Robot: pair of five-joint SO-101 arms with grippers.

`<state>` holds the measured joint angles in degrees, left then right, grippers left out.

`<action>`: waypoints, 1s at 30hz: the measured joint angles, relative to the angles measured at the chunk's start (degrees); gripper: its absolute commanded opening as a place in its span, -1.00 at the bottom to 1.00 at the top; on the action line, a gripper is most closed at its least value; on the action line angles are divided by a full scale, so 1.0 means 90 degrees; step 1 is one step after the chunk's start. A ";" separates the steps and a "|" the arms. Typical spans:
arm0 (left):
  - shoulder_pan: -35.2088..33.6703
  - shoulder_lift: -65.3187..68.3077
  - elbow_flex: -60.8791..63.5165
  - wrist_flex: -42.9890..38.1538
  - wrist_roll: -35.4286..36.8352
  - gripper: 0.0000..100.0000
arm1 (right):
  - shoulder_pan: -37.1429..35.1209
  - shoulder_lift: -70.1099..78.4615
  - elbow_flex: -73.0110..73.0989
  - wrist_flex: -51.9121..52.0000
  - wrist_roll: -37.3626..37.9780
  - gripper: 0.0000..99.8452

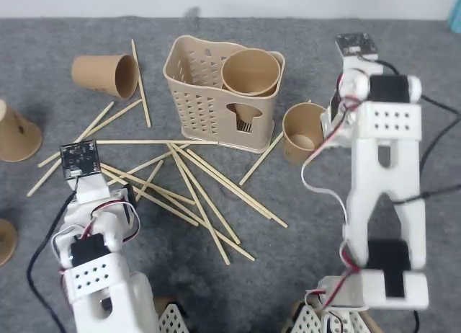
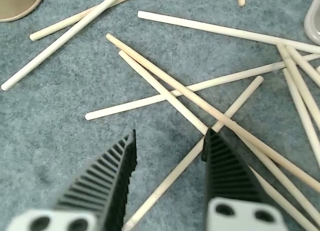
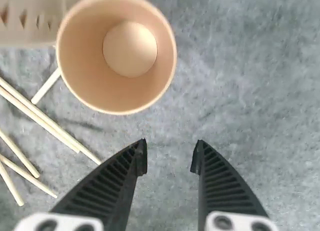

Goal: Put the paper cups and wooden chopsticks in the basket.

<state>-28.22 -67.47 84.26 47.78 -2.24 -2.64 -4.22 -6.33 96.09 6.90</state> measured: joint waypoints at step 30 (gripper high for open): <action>0.0000 0.0000 0.0000 -0.0010 0.0000 -0.59 | 0.0020 -0.0010 0.3009 -0.4757 -0.1162 -0.68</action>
<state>-28.22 -67.47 84.26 47.69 -2.24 -2.46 -4.31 20.75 53.27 -3.56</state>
